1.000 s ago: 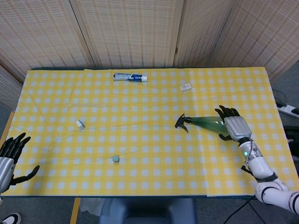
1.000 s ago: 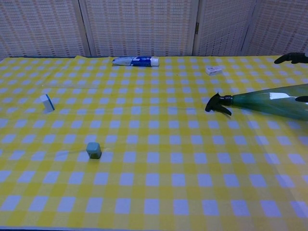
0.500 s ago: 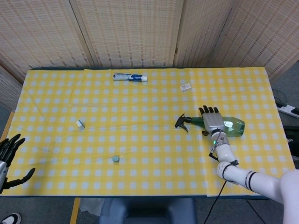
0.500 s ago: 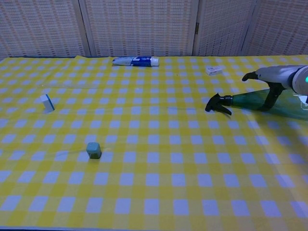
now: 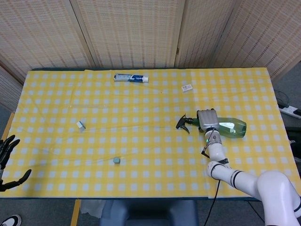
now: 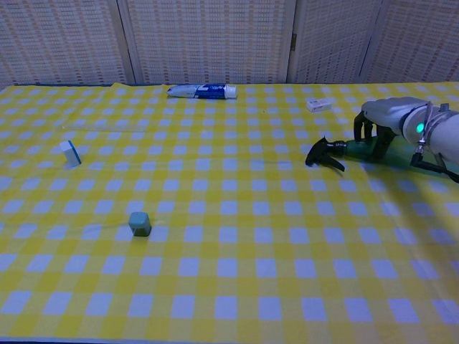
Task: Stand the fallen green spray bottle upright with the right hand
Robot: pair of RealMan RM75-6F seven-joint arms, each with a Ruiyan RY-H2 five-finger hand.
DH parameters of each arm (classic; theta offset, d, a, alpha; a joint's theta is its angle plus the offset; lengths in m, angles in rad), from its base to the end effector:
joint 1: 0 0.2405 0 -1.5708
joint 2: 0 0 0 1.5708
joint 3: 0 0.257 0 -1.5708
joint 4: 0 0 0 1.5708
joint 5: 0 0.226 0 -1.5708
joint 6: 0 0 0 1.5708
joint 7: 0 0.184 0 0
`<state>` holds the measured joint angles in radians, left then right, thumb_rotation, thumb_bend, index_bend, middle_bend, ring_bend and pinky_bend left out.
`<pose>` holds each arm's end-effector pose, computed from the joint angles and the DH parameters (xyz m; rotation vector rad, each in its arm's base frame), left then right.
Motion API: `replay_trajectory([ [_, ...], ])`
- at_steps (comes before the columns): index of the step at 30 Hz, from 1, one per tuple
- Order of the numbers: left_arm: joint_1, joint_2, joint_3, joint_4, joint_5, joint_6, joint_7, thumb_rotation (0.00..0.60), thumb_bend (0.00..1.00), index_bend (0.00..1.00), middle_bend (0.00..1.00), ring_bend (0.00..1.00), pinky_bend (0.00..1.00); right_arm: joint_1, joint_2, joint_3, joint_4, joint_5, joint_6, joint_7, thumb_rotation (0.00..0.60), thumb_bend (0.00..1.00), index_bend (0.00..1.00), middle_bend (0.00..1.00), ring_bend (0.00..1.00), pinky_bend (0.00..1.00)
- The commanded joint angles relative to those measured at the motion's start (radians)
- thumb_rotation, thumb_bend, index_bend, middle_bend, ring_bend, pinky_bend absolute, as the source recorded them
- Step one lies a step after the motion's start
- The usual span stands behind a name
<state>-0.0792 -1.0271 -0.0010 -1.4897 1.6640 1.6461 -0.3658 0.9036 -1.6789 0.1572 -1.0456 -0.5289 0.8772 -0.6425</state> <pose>-0.3146 0.2084 0.1915 -1.4354 -0.8955 -1.1708 -0.2299 -0.4655 -0.0379 1.5863 -0.9507 0.4482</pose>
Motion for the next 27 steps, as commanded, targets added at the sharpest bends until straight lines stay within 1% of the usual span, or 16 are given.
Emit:
replay_trajectory([
  [1, -0.002, -0.002, 0.0, -0.003, -0.002, -0.005, 0.009, 0.449, 0.35, 0.0, 0.05, 0.11, 0.0, -0.037, 0.008, 0.023, -0.007, -0.14, 0.08, 0.116, 0.6, 0.31, 0.58, 0.57, 0.5, 0.44],
  [5, -0.003, -0.002, -0.002, -0.007, -0.006, -0.011, 0.017, 0.45, 0.35, 0.0, 0.05, 0.11, 0.0, -0.066, 0.044, 0.037, -0.063, -0.238, 0.157, 0.174, 0.6, 0.31, 0.69, 0.66, 0.6, 0.54],
  [7, -0.004, -0.003, -0.003, -0.008, -0.008, -0.013, 0.02, 0.451, 0.35, 0.0, 0.05, 0.11, 0.0, -0.082, 0.071, 0.054, -0.116, -0.285, 0.194, 0.219, 0.6, 0.31, 0.7, 0.67, 0.61, 0.55],
  [9, -0.003, -0.003, -0.003, -0.01, -0.008, -0.013, 0.024, 0.449, 0.35, 0.0, 0.05, 0.11, 0.0, -0.105, 0.094, 0.081, -0.178, -0.346, 0.233, 0.315, 0.6, 0.31, 0.7, 0.68, 0.62, 0.56],
  [11, -0.003, -0.004, -0.004, -0.011, -0.009, -0.012, 0.029, 0.451, 0.35, 0.0, 0.05, 0.11, 0.0, -0.132, 0.095, 0.109, -0.218, -0.403, 0.278, 0.431, 0.6, 0.31, 0.7, 0.68, 0.62, 0.56],
  [12, -0.002, -0.005, -0.005, -0.013, -0.011, -0.013, 0.031, 0.45, 0.35, 0.0, 0.05, 0.11, 0.0, -0.154, 0.083, 0.13, -0.235, -0.444, 0.318, 0.532, 0.6, 0.31, 0.7, 0.68, 0.62, 0.56],
  [14, -0.001, -0.005, -0.005, -0.014, -0.012, -0.013, 0.033, 0.451, 0.35, 0.0, 0.05, 0.11, 0.0, -0.19, 0.046, 0.158, -0.241, -0.495, 0.381, 0.692, 0.6, 0.31, 0.7, 0.68, 0.62, 0.56],
  [15, -0.001, -0.005, -0.004, -0.015, -0.012, -0.013, 0.034, 0.451, 0.35, 0.0, 0.05, 0.11, 0.0, -0.213, 0.02, 0.171, -0.237, -0.526, 0.414, 0.799, 0.6, 0.31, 0.7, 0.68, 0.62, 0.56],
  [17, 0.0, -0.005, -0.003, -0.017, -0.011, -0.013, 0.04, 0.452, 0.35, 0.0, 0.05, 0.11, 0.0, -0.249, -0.009, 0.19, -0.239, -0.545, 0.427, 0.963, 0.6, 0.31, 0.7, 0.68, 0.61, 0.55],
  [20, -0.001, -0.004, -0.001, -0.018, -0.007, -0.017, 0.047, 0.449, 0.35, 0.0, 0.05, 0.11, 0.0, -0.288, -0.027, 0.213, -0.228, -0.569, 0.421, 1.161, 0.6, 0.31, 0.7, 0.68, 0.58, 0.52],
  [24, -0.004, -0.004, -0.004, -0.018, -0.015, -0.025, 0.044, 0.45, 0.35, 0.0, 0.05, 0.11, 0.0, -0.325, -0.037, 0.22, -0.183, -0.633, 0.426, 1.375, 0.6, 0.31, 0.7, 0.68, 0.58, 0.51],
  [27, -0.005, -0.004, -0.005, -0.017, -0.017, -0.027, 0.043, 0.45, 0.35, 0.0, 0.05, 0.11, 0.0, -0.349, -0.054, 0.208, -0.125, -0.686, 0.437, 1.512, 0.6, 0.31, 0.7, 0.68, 0.58, 0.51],
])
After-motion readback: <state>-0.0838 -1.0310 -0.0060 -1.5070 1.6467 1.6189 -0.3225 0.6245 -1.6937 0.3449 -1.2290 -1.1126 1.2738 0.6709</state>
